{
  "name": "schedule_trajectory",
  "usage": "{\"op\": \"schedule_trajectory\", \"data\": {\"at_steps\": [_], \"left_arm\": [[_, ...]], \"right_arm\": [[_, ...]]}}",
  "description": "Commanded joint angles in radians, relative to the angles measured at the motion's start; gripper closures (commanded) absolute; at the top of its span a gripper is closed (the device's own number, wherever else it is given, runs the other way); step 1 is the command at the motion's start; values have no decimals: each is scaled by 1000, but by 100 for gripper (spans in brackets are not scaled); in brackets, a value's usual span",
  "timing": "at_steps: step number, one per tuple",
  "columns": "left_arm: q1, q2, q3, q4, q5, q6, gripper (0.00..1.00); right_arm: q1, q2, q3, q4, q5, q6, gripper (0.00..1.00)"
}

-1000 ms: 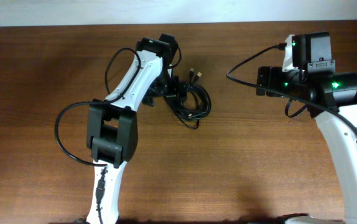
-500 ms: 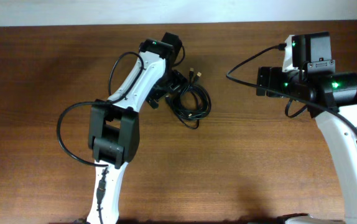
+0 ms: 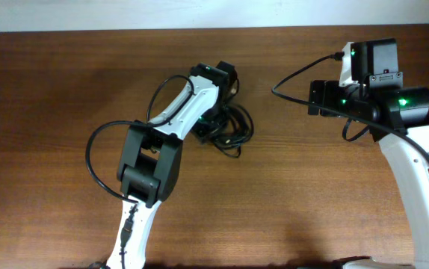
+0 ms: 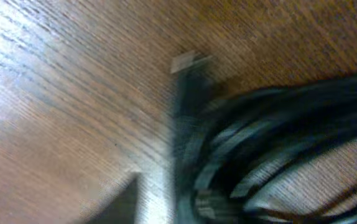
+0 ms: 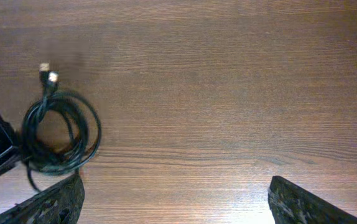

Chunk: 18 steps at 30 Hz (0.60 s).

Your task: Untangle cables

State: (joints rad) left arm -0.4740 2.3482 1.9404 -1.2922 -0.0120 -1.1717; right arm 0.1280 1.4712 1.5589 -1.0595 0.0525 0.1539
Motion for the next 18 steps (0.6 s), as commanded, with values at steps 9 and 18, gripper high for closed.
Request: {"op": "schedule_trajectory", "data": {"at_steps": [9,18], "left_arm": [[13,-80,201,13,-51,323,100],[12,-298,571,-118,-102,592,100]], "right_arm": [[10,18,14,1,9,1,6],[10,30,14,21,4,2,6]]}}
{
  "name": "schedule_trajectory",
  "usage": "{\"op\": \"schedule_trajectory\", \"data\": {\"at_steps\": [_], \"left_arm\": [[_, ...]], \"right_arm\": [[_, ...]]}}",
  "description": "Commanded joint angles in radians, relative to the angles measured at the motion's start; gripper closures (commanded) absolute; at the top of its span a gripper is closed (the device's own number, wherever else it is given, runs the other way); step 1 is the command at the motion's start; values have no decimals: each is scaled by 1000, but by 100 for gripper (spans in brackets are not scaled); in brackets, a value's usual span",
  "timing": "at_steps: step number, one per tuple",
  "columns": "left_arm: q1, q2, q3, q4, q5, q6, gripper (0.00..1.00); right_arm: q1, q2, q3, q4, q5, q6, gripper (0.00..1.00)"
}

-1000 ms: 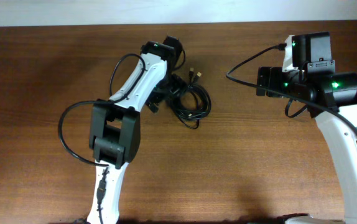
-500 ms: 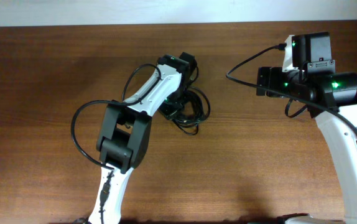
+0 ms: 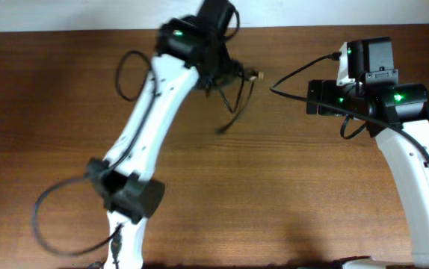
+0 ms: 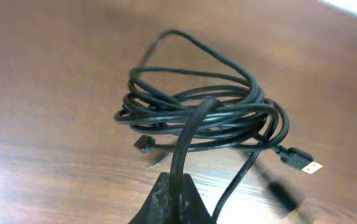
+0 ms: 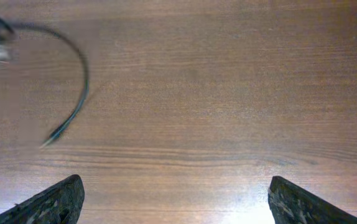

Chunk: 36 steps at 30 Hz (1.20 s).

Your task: Untangle cables

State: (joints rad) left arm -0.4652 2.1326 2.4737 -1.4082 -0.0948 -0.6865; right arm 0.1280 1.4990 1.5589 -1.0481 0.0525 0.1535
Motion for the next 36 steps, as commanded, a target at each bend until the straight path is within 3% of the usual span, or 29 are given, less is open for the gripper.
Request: {"op": "schedule_trajectory", "data": {"at_steps": [1,5,9,12,16,21,26,29,36], "left_arm": [[3,-96,38,0,-19,122,100],[4,-110,38,-7,-37,179,100],[4,-110,38,-14,-38,195,100],[4,-110,38,-14,-45,209,100],[4,-117,39,-6,-43,214,100],[3,-172,43,-3,-14,214,100],[3,-311,43,11,-19,218,99],[3,-386,43,6,-116,218,99],[3,-426,43,-11,-111,218,96]], "right_arm": [[10,2,14,15,-8,2,6],[11,2,14,70,-173,2,6],[24,2,14,209,-490,1,6],[87,2,14,325,-607,-55,5],[198,8,14,338,-542,-277,5],[276,16,14,343,-432,-377,5],[277,16,14,357,-390,-386,5],[278,16,14,366,-392,-385,6],[282,16,14,429,-426,-373,5]]}}
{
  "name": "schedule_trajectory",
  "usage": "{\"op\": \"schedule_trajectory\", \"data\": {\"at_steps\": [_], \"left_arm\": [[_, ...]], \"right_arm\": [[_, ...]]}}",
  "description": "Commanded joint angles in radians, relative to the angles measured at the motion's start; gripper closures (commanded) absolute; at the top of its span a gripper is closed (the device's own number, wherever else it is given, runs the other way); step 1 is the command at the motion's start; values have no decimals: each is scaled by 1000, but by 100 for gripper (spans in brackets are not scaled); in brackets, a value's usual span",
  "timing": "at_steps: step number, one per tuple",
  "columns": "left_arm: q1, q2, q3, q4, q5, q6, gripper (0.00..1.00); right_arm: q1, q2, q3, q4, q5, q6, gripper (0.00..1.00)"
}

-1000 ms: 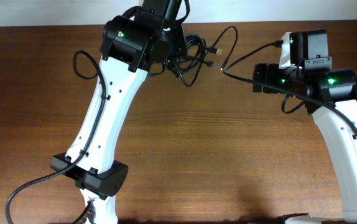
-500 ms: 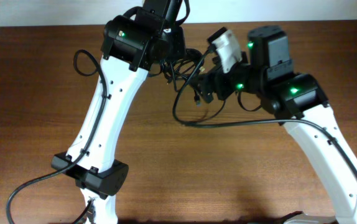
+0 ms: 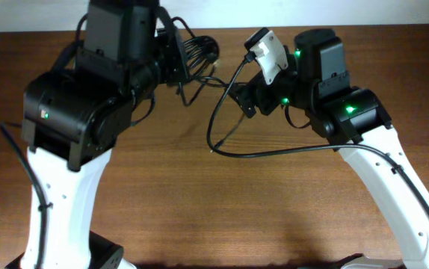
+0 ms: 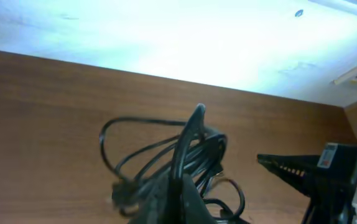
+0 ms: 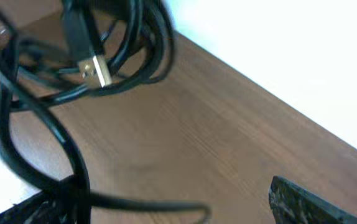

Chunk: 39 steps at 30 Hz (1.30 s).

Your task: Untangle cables

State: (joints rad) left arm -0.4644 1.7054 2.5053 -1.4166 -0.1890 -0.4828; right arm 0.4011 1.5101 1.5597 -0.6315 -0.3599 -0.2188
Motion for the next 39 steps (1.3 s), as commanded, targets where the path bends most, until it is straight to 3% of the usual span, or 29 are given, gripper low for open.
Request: {"op": "schedule_trajectory", "data": {"at_steps": [1,4,5,7,8,10,12,20,22,23,24,25,26,27,32,39], "left_arm": [[3,1,11,-6,-17,14,96],[3,1,11,-6,-17,14,96],[3,1,11,-6,-17,14,96],[3,1,11,-6,-17,14,95],[3,1,11,-6,-17,14,95],[3,1,11,-6,-17,14,94],[3,1,11,-6,-17,14,95],[50,-47,13,113,-18,14,96],[70,-71,13,155,-18,14,96],[79,-82,13,168,-18,14,96],[93,-97,13,183,-19,14,96],[103,-106,13,188,-23,14,96],[116,-116,13,193,-35,14,96],[125,-122,13,193,-45,14,96],[143,-137,13,191,-75,29,95],[143,-137,13,186,-137,29,90]], "right_arm": [[13,5,13,11,-13,-1,5],[34,5,13,12,-13,-2,7],[41,5,13,11,-13,-2,19],[59,7,13,9,-12,-2,52],[70,10,13,8,-11,-2,57],[77,15,13,6,-8,-2,56],[77,18,13,0,11,-2,96],[77,19,13,-24,59,-2,96],[76,19,13,-19,65,-2,96],[76,19,13,-15,84,1,78],[76,19,13,-3,123,35,27],[76,19,13,16,179,86,13],[76,19,13,29,216,122,5],[77,19,13,42,226,150,0],[99,91,13,45,203,285,1],[182,246,13,-8,194,364,2]]}}
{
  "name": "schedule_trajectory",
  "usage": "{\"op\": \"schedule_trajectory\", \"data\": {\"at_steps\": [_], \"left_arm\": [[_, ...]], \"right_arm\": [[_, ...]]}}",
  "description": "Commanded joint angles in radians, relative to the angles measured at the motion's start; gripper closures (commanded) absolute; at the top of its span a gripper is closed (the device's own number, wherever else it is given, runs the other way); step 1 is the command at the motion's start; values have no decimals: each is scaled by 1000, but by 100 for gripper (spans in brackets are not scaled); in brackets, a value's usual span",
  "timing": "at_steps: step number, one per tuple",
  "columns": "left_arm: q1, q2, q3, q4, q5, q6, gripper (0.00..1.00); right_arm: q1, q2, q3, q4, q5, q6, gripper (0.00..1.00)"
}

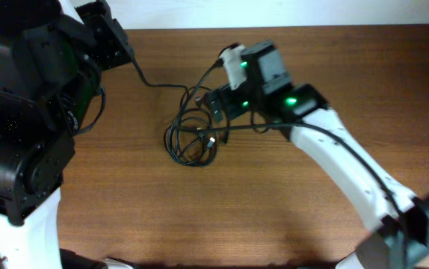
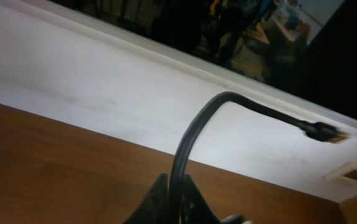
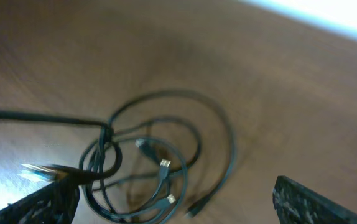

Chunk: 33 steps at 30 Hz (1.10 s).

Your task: Untangle cables

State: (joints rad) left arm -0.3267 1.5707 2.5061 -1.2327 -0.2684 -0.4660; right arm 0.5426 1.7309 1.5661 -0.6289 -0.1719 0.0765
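A loose bundle of black cables (image 1: 190, 139) with several USB plugs sits low at the table's middle; whether it rests on the wood cannot be told. One strand (image 1: 149, 82) runs from it up to my left gripper (image 1: 116, 43) at the far left. The left gripper (image 2: 177, 185) is shut on that cable, whose plug end (image 2: 325, 132) sticks out past the fingers. My right gripper (image 1: 219, 112) hovers over the bundle (image 3: 157, 158) and is open (image 3: 176, 184), with nothing between its fingers.
The wooden table (image 1: 334, 224) ends at a white wall (image 2: 104, 93) along the far edge. The left arm's large body (image 1: 20, 127) fills the left side of the overhead view. The right arm (image 1: 341, 164) stretches from the front right corner to the centre.
The left gripper has moved from the top centre to the far left and now shows one strand, not the coil. The bundle is lower and looser. The right gripper is now over it.
First the left gripper was down at the coiled bundle on the table, with the right arm off to the right. Then the left held the bundle up near the far edge, later higher with the right gripper beside it. Now the coil is spread out.
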Motion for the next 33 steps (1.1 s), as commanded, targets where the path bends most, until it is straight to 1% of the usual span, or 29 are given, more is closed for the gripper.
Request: {"op": "schedule_trajectory", "data": {"at_steps": [1,8,13,17,20,23,24,27,29,33], "left_arm": [[5,-3,12,2,-70,12,90],[5,-3,12,-2,-72,12,89],[5,-2,12,-22,-72,12,90],[5,0,12,-49,-72,12,90],[5,3,12,-56,-72,12,90],[5,3,12,-56,-72,12,90],[5,3,12,-58,-72,12,90],[5,3,12,-69,-72,12,89],[5,3,12,-81,-72,12,89],[5,6,12,-96,-72,13,89]], "right_arm": [[55,31,6,-18,3,76,2],[153,43,3,-33,4,79,2],[163,43,3,-40,88,79,2],[163,43,3,-54,94,80,1],[164,44,-7,-69,91,132,1],[164,72,-39,-34,88,211,1],[170,93,-42,-21,59,209,1],[198,166,-42,-6,-35,115,1],[235,221,-42,-15,-35,24,1],[284,290,-42,-36,-34,-85,1]]}}
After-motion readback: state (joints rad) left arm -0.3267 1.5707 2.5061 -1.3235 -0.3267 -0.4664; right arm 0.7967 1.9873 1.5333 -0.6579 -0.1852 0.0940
